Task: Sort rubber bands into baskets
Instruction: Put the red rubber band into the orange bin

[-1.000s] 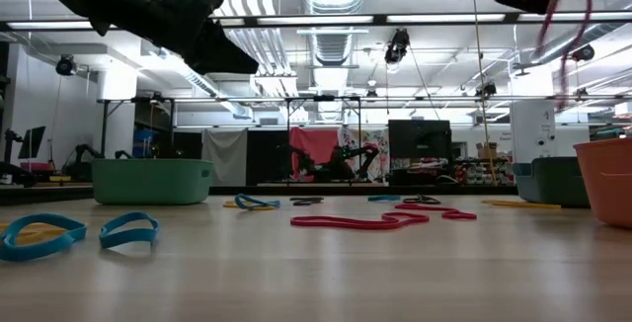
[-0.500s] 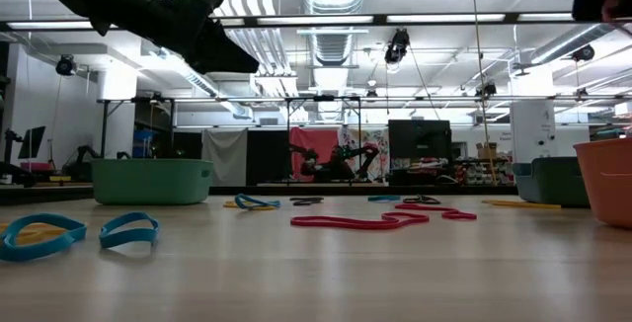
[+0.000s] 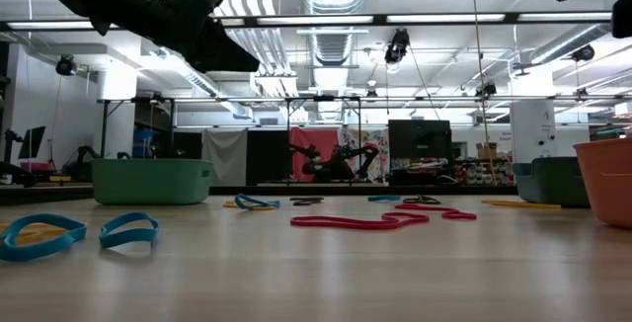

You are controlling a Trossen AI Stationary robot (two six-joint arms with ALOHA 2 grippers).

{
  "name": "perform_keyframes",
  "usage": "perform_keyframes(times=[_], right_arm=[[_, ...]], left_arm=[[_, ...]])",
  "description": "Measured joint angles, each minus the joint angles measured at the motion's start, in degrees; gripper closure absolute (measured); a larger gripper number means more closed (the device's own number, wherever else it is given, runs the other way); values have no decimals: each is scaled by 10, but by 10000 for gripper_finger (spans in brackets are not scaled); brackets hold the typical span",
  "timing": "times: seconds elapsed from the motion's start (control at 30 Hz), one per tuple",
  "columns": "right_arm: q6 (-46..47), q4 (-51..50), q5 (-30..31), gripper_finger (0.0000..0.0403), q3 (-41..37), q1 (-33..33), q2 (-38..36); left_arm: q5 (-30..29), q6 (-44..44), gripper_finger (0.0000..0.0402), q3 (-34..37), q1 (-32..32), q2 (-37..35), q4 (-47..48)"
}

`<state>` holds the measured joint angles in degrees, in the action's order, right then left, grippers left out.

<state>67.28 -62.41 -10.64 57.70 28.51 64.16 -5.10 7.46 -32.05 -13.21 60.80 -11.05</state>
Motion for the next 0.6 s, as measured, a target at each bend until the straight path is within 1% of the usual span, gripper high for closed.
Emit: perform_keyframes(times=[0.2, 0.6], right_arm=[[2, -3, -5, 391, -1, 0, 22], [-61, 4, 1, 391, -2, 0, 85]], left_arm=[[-33, 0, 279, 0, 0, 0, 0], [-34, 0, 279, 0, 0, 0, 0]])
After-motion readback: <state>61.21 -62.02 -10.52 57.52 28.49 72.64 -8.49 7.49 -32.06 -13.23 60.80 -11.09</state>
